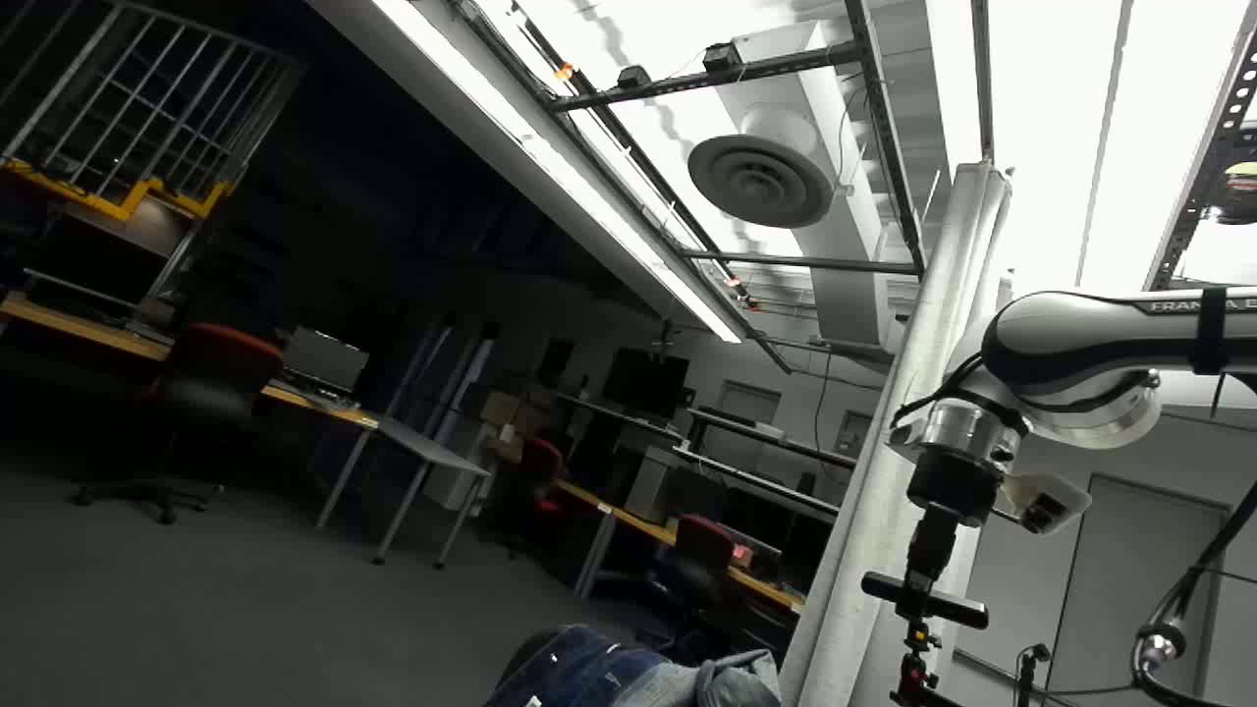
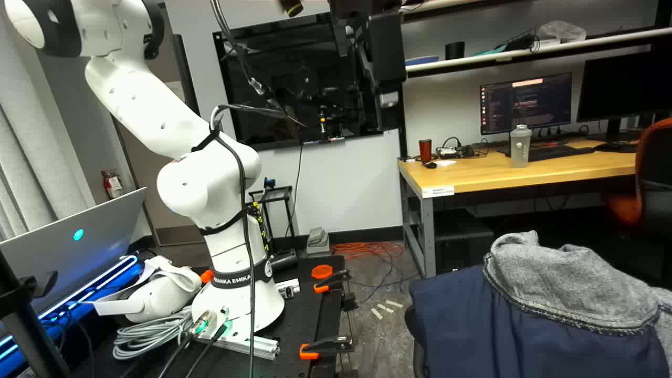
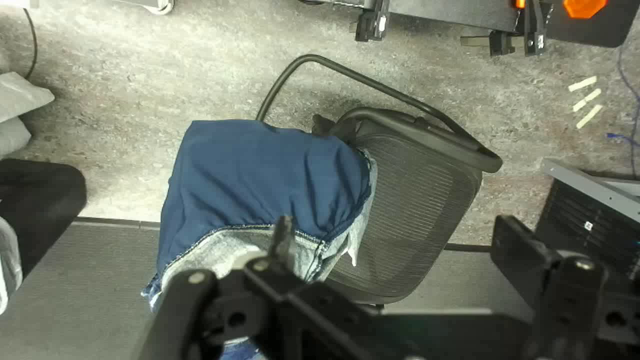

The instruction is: Drop the coat onto the seat of the chair

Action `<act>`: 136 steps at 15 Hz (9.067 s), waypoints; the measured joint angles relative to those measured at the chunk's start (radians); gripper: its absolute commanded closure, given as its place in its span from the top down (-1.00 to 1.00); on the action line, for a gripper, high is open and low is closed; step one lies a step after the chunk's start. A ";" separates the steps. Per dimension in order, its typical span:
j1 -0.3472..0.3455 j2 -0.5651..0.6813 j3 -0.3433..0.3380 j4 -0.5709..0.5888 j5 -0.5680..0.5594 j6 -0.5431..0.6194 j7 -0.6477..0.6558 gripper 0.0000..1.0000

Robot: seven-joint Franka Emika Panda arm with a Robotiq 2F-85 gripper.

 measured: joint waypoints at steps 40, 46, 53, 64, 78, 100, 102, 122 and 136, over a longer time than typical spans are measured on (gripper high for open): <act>-0.139 0.229 -0.007 0.003 0.154 0.434 0.406 1.00; -0.139 0.336 0.020 0.003 0.158 0.611 0.507 1.00; -0.139 0.440 0.044 0.002 0.158 0.666 0.590 1.00; -0.148 0.555 0.044 0.001 0.158 0.673 0.633 0.30; -0.148 0.543 0.066 0.019 0.145 0.681 0.633 -0.98; -0.007 0.576 0.284 0.627 0.101 0.554 0.553 -0.98; 0.007 0.587 0.299 0.700 0.098 0.541 0.552 -0.98; 0.061 0.727 0.366 1.128 0.171 0.306 0.387 -0.98; -0.044 0.668 0.264 0.579 0.185 0.353 0.108 0.50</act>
